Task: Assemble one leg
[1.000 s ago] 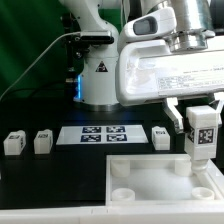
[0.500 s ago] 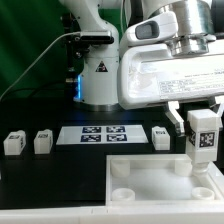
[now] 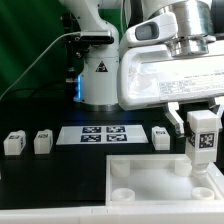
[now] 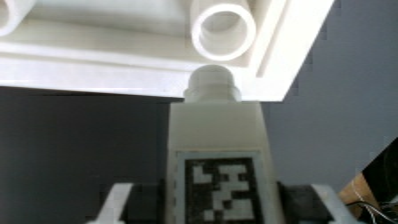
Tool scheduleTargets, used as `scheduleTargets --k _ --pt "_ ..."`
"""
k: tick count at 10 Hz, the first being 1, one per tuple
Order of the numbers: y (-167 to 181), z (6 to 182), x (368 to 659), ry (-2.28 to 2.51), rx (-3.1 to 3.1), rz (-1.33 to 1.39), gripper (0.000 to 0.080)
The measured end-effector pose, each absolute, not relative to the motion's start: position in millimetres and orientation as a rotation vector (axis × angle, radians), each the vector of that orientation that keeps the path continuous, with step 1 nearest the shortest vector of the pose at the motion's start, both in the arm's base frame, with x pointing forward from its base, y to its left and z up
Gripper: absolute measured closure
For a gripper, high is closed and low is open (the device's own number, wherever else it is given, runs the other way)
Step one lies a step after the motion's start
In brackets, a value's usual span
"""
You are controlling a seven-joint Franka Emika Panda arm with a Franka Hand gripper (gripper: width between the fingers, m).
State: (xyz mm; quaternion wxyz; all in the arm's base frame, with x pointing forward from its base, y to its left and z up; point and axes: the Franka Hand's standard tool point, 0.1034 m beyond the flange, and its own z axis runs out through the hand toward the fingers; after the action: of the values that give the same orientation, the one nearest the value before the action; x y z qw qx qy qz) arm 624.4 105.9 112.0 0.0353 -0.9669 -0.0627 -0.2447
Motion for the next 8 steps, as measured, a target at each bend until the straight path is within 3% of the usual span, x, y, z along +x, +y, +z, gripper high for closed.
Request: scheduleTargets --k 3,8 --pt "107.1 87.7 621.8 -0.193 -2.974 -0.747 0.0508" --pt "111.9 86.4 623.2 -0.201 -2.960 -0.785 0.0508"
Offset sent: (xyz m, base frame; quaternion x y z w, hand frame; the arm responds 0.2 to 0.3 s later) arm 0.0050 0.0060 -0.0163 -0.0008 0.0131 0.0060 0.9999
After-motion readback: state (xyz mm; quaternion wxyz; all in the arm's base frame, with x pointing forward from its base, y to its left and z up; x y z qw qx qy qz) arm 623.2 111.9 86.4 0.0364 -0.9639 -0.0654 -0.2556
